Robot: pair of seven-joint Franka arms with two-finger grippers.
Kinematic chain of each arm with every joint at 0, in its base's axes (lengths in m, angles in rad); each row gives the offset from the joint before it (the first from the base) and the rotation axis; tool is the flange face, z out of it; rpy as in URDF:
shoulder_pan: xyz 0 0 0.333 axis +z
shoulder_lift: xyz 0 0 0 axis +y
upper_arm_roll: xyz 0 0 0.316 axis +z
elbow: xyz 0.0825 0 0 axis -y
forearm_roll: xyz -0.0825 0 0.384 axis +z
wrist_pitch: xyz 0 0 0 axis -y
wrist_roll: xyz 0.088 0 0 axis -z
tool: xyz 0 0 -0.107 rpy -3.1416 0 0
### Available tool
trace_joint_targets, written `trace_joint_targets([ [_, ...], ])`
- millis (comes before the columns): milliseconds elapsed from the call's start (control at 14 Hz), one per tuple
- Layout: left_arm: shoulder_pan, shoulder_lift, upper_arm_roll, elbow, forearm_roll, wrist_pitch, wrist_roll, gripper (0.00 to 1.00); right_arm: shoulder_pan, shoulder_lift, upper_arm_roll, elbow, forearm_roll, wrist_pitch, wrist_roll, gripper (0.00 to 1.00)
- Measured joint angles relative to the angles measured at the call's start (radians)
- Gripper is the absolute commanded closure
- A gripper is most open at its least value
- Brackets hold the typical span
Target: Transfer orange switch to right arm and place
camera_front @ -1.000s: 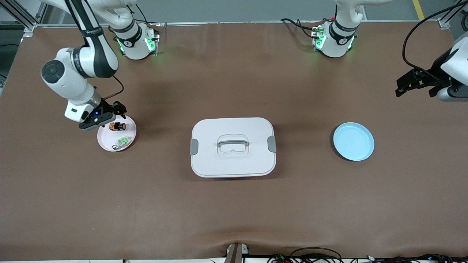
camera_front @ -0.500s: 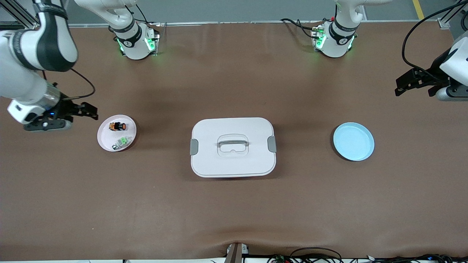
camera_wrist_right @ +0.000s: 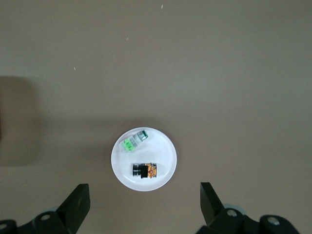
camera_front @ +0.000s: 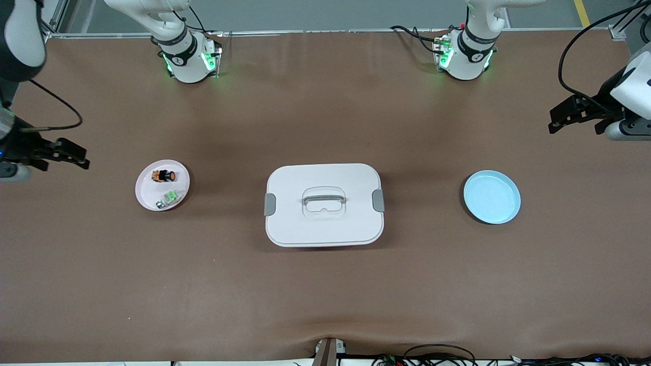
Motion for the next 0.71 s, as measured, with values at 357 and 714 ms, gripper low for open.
trace_joint_targets([
  [357, 0.0, 0.0, 0.0, 0.0, 0.0, 0.0, 0.0, 0.0, -0.019, 0.008, -0.005, 0.112, -0.003, -0.032, 0.0, 0.0],
  [714, 0.0, 0.0, 0.0, 0.0, 0.0, 0.0, 0.0, 0.0, -0.029, 0.009, -0.004, 0.142, 0.002, -0.13, 0.001, 0.0],
])
